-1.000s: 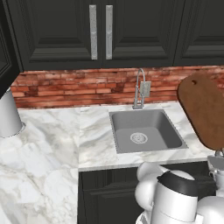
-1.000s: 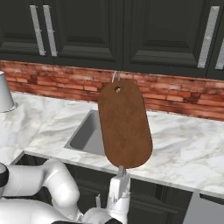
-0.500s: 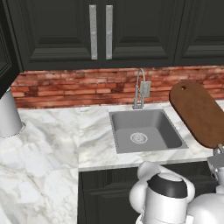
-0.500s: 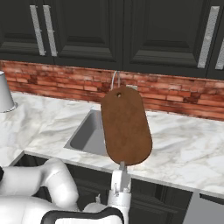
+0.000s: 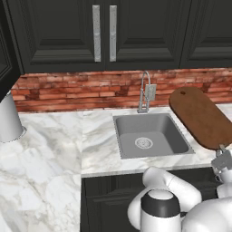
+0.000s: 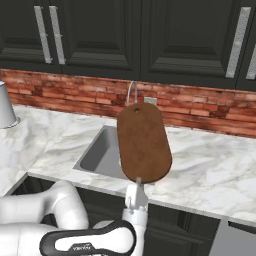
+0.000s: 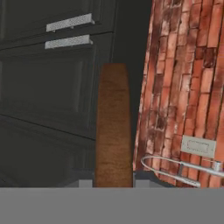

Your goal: Move the cutting board and knife to the sink. Then move spray from the cabinet to the counter.

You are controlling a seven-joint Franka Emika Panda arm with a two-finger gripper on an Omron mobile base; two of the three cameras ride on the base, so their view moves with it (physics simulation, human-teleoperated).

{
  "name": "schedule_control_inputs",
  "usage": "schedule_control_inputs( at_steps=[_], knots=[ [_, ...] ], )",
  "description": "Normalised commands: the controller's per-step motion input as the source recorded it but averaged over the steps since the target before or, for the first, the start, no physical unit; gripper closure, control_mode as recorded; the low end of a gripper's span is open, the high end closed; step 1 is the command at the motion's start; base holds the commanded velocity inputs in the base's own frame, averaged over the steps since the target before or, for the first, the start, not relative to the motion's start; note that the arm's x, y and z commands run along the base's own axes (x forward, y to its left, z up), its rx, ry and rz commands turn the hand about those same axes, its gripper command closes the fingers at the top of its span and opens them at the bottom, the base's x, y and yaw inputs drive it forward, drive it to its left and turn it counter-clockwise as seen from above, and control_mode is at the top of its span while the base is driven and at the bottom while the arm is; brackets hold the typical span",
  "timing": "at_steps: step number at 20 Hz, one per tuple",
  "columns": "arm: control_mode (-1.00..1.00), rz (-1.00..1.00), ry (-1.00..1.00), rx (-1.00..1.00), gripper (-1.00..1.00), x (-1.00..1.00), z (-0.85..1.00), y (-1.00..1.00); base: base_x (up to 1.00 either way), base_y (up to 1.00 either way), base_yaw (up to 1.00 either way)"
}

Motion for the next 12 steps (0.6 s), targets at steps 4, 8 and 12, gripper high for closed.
schedule_control_inputs(
  at_steps=[4,8,12],
  knots=[
    [-1.0,0.0,0.09,-0.01,1.0,0.03,0.0,0.07,0.0,0.0,0.0],
    [-1.0,0.0,0.21,-0.01,1.0,0.0,0.0,0.03,0.0,0.0,0.0],
    [-1.0,0.0,0.35,0.0,1.0,0.0,0.0,0.0,0.0,0.0,0.0]
  ],
)
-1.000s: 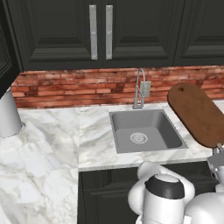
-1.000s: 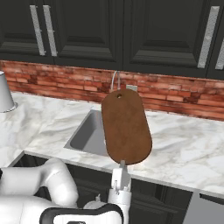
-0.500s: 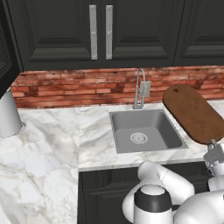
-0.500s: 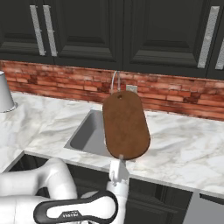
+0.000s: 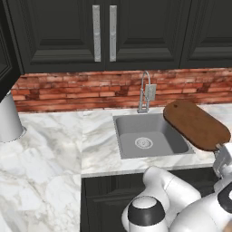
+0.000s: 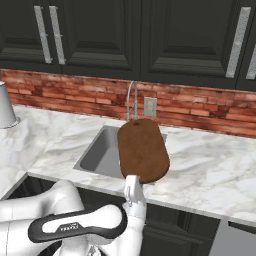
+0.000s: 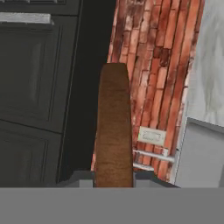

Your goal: Move the cutting board and knife to the sink. Then move spray from the cabinet to the counter.

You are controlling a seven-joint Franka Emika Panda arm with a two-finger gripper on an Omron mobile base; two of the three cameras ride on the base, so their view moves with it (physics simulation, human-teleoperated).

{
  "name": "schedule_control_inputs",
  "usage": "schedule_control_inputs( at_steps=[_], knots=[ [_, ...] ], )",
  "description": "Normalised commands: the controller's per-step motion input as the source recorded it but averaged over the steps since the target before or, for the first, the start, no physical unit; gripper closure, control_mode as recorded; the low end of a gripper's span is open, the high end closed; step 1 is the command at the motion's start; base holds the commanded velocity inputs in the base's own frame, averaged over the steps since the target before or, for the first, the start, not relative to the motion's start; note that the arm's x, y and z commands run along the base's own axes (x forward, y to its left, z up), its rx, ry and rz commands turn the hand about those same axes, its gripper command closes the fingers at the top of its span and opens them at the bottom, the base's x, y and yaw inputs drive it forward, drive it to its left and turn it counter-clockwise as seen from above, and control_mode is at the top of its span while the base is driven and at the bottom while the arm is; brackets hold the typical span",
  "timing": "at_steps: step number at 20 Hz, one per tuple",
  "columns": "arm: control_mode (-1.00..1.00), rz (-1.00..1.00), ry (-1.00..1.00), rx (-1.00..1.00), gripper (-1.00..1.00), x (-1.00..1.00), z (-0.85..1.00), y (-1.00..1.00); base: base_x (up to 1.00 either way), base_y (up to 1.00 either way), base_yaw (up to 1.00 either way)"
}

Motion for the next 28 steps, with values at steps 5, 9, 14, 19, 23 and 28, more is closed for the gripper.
schedule_control_inputs(
  at_steps=[5,9,14,19,23,28],
  knots=[
    [-1.0,0.0,0.42,0.0,1.0,0.0,0.0,0.0,0.0,0.0,0.0],
    [-1.0,0.0,0.42,0.0,1.0,0.0,0.01,0.0,0.0,0.0,0.0],
    [-1.0,0.0,0.3,0.0,1.0,0.03,0.07,0.0,0.0,0.0,0.0],
    [-1.0,0.02,0.12,-0.01,1.0,0.04,0.13,0.07,0.0,0.0,0.0],
    [-1.0,0.02,0.07,-0.03,1.0,0.06,0.14,0.14,0.0,0.0,0.0],
    [-1.0,0.04,0.01,-0.08,1.0,0.06,0.12,0.25,0.0,0.0,0.0]
  ],
)
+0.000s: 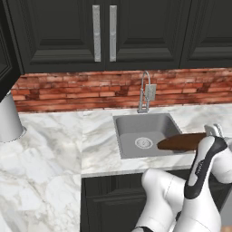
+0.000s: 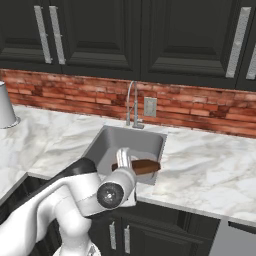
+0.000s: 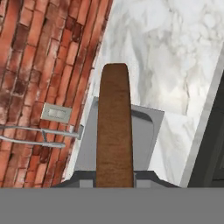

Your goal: Move the cutting board and knife to the sink. Then move spray from the cabinet to the counter.

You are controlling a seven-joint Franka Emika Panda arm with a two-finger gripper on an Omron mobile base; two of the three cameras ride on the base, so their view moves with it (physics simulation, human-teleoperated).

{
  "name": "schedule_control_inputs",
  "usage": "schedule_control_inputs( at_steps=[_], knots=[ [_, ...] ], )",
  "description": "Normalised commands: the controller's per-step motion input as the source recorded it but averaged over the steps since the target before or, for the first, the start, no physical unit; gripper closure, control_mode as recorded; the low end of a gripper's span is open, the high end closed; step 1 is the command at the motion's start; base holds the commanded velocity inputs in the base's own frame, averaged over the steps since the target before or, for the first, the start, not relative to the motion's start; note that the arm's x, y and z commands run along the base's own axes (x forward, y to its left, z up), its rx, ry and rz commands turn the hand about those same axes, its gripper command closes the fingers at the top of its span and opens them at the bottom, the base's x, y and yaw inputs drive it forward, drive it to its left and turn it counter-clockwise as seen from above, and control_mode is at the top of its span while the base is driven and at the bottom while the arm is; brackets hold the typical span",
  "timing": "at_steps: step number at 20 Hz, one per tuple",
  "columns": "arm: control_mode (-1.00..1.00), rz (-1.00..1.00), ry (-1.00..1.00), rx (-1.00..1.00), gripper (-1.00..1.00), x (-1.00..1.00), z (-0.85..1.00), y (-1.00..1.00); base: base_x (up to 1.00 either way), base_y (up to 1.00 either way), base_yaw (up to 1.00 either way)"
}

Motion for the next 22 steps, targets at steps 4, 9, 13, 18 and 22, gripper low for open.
schedule_control_inputs(
  at_steps=[4,9,13,18,22],
  knots=[
    [-1.0,0.08,0.01,-0.07,1.0,0.16,0.08,0.34,0.0,0.0,0.0],
    [-1.0,0.1,0.0,-0.06,1.0,0.28,0.01,0.29,0.0,0.0,0.0],
    [-1.0,0.11,0.0,-0.03,1.0,0.33,0.0,0.29,0.0,0.0,0.0],
    [-1.0,0.14,0.03,-0.03,1.0,0.34,0.01,0.25,0.0,0.0,0.0],
    [-1.0,0.17,0.05,-0.01,1.0,0.26,0.04,0.19,0.0,0.0,0.0]
  ],
)
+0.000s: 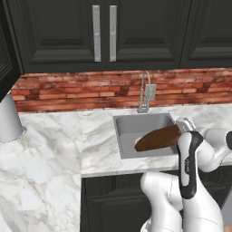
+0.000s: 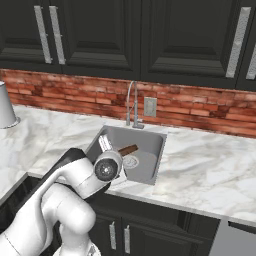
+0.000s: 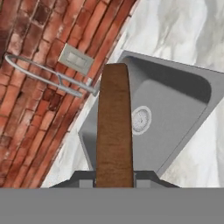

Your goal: Move the cutting board and knife to the sink. Then move spray from the cabinet to the counter.

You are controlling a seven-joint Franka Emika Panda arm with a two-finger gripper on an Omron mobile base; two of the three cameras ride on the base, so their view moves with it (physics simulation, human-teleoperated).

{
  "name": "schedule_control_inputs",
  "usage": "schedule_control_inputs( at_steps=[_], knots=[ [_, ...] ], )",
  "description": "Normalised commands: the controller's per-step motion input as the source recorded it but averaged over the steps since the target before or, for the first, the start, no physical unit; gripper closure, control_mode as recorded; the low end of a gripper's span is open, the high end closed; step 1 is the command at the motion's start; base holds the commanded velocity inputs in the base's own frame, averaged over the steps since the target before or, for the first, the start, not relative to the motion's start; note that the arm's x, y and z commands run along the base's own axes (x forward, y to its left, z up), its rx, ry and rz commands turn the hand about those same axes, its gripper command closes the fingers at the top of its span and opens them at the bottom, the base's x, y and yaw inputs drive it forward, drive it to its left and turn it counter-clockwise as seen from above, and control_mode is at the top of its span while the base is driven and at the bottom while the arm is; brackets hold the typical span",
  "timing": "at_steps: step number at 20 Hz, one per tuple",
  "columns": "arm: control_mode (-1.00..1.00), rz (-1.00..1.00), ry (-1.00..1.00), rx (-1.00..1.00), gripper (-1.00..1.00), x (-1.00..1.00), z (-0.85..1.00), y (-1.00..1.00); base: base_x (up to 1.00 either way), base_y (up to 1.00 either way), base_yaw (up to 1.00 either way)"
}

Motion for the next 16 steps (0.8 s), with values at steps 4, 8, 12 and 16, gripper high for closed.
schedule_control_inputs(
  at_steps=[4,8,12,16],
  knots=[
    [-1.0,0.19,0.07,0.0,1.0,0.2,0.03,0.13,0.0,0.0,0.0],
    [-1.0,0.18,0.04,-0.01,1.0,0.15,0.0,0.11,0.0,0.0,0.0],
    [-1.0,0.15,0.0,-0.02,1.0,0.07,0.0,0.1,0.0,0.0,0.0],
    [-1.0,0.07,0.0,-0.04,1.0,0.03,-0.01,0.06,0.0,0.0,0.0]
  ],
)
